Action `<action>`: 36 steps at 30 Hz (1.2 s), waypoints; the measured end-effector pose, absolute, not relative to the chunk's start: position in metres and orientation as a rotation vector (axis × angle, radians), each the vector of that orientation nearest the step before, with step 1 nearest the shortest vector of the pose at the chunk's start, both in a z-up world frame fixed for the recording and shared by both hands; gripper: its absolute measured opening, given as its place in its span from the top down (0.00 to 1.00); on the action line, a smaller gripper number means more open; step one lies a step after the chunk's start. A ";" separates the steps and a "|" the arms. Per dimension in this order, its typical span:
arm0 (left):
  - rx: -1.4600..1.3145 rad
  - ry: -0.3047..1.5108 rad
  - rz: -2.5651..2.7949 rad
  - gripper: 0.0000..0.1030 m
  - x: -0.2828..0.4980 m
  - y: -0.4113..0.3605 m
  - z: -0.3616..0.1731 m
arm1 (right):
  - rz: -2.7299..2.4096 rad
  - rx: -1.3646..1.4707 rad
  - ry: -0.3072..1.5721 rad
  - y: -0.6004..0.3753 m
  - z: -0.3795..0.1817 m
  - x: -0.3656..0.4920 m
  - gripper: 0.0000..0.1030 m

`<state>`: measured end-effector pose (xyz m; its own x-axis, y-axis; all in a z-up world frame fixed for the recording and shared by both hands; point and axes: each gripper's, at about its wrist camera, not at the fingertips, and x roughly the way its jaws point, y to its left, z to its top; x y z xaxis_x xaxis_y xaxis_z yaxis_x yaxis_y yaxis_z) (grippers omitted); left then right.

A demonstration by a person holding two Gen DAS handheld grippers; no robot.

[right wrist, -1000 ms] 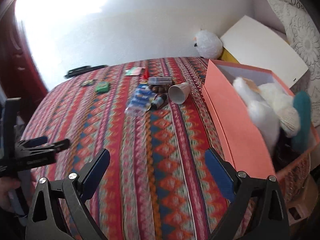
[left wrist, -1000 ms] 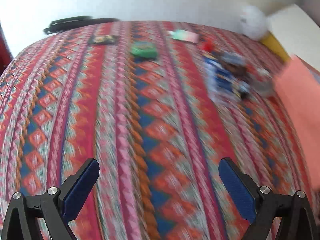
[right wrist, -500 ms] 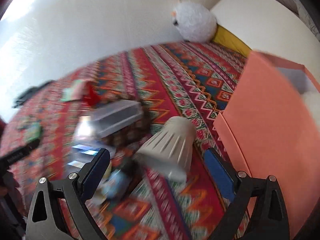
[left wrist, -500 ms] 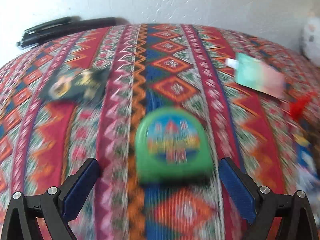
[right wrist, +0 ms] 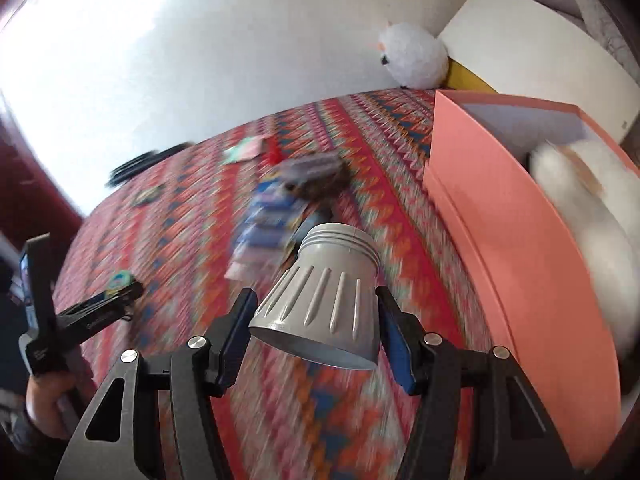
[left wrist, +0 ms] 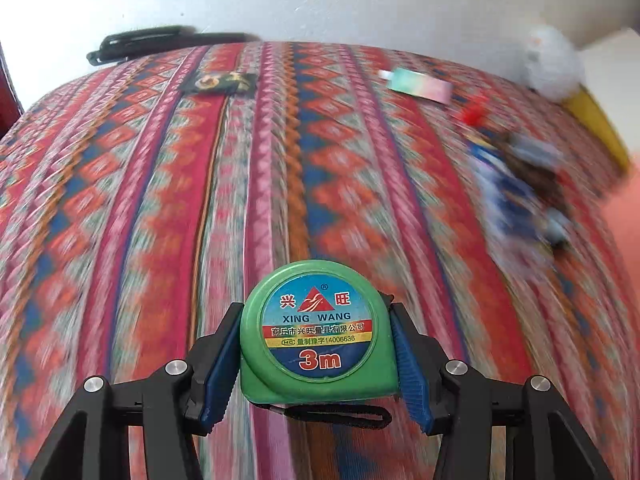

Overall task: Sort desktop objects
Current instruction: 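Grasp the green tape measure with the left tool while the right tool grasps the grey bulb, then carry the tape measure and grey bulb into the pink shoebox and release both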

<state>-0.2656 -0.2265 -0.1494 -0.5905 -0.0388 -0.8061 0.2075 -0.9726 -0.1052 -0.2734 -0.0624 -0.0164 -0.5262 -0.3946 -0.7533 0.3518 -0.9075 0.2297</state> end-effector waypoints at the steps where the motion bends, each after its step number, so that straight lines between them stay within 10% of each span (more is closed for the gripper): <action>1: 1.336 0.263 -2.687 0.43 -0.244 -0.220 -0.141 | -2.410 1.209 -0.062 -0.057 -0.013 -0.253 0.40; 19: 1.352 0.055 -3.055 0.43 -0.057 -0.047 -0.066 | -2.480 1.155 -0.057 0.088 0.029 -0.065 0.40; 36: 1.200 -0.181 -3.328 0.43 -0.227 0.133 0.032 | -2.745 0.998 -0.188 0.231 0.094 -0.153 0.39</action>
<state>-0.2268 0.1325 0.0324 -0.7004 0.3331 -0.6313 -0.3995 -0.9159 -0.0401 -0.1533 0.2314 0.0936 -0.7471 -0.2432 -0.6187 0.1564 -0.9688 0.1920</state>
